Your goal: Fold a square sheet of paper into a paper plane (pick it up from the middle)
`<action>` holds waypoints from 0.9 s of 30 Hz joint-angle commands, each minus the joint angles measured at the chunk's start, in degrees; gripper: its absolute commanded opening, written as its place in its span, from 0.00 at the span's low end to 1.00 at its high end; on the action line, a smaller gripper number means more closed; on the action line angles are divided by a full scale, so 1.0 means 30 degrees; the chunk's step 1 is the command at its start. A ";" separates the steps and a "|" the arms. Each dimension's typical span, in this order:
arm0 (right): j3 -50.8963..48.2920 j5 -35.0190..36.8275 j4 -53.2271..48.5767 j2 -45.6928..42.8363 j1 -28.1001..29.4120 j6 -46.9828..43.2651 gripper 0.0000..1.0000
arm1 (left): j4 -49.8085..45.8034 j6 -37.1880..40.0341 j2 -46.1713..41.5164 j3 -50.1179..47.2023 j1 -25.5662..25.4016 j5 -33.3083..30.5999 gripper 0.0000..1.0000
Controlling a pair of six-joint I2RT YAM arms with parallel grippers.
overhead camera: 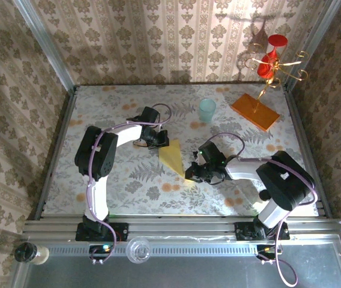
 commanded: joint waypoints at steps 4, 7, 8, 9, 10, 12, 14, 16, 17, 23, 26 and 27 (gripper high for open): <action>0.2122 0.2812 -0.0584 -0.0960 -0.0140 0.0044 0.21 | 0.1613 -0.1917 -0.1868 -0.0547 -0.0295 0.0449 0.20; 0.2718 0.3279 -0.0346 -0.0717 -0.0329 -0.0337 0.31 | 0.3653 -0.3345 -0.4226 -0.1895 -0.0121 0.0286 0.36; 0.3004 0.3217 -0.0407 -0.0510 -0.0435 -0.0592 0.33 | 0.4330 -0.3786 -0.5092 -0.2637 0.0063 0.0227 0.39; 0.3281 0.3192 -0.0523 -0.0337 -0.0565 -0.0857 0.34 | 0.4967 -0.4118 -0.5801 -0.3376 0.0240 0.0193 0.44; 0.3563 0.3217 -0.0720 -0.0132 -0.0720 -0.1118 0.35 | 0.5647 -0.4453 -0.6579 -0.4256 0.0487 0.0166 0.48; 0.3877 0.3047 -0.0419 0.0365 -0.1002 -0.1544 0.39 | 0.6494 -0.4831 -0.8081 -0.5914 0.1262 0.0137 0.56; 0.4225 0.2164 0.0337 0.1229 -0.1272 -0.1896 0.41 | 0.6870 -0.4903 -0.9451 -0.7458 0.1935 0.0078 0.62; 0.4625 0.1301 0.0838 0.2032 -0.1478 -0.2178 0.41 | 0.7022 -0.4850 -1.0723 -0.8859 0.2498 0.0107 0.69; 0.4863 0.1033 0.0851 0.2422 -0.1585 -0.2305 0.41 | 0.7023 -0.4754 -1.1381 -0.9626 0.2778 0.0087 0.74; 0.5908 0.0217 0.0781 0.3669 -0.1967 -0.4078 0.45 | 0.6615 -0.3677 -1.4387 -1.2505 0.4013 0.0163 0.99; 0.7219 -0.0051 -0.0614 0.4191 -0.1985 -0.4795 0.45 | 0.6024 -0.3082 -1.5054 -1.2821 0.4413 0.0605 1.00; 0.7529 -0.0143 -0.0945 0.4322 -0.1973 -0.4924 0.46 | 0.5942 -0.2963 -1.5168 -1.2856 0.4476 0.0806 1.00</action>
